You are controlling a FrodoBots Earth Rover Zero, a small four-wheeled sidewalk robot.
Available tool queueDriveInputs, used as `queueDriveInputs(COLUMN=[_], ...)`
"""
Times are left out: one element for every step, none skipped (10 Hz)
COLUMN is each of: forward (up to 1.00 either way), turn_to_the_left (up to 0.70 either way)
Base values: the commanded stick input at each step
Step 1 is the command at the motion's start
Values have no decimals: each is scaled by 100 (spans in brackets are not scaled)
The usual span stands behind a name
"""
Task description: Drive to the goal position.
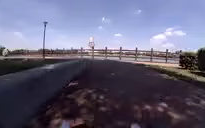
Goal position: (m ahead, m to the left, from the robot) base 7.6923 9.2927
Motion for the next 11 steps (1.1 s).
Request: queueDriveInputs(forward=[70,70,70,70,70,70,70,70,70,70,70], turn_to_the_left=[0,0,0,0,0,0,0,0,0,-7,-28])
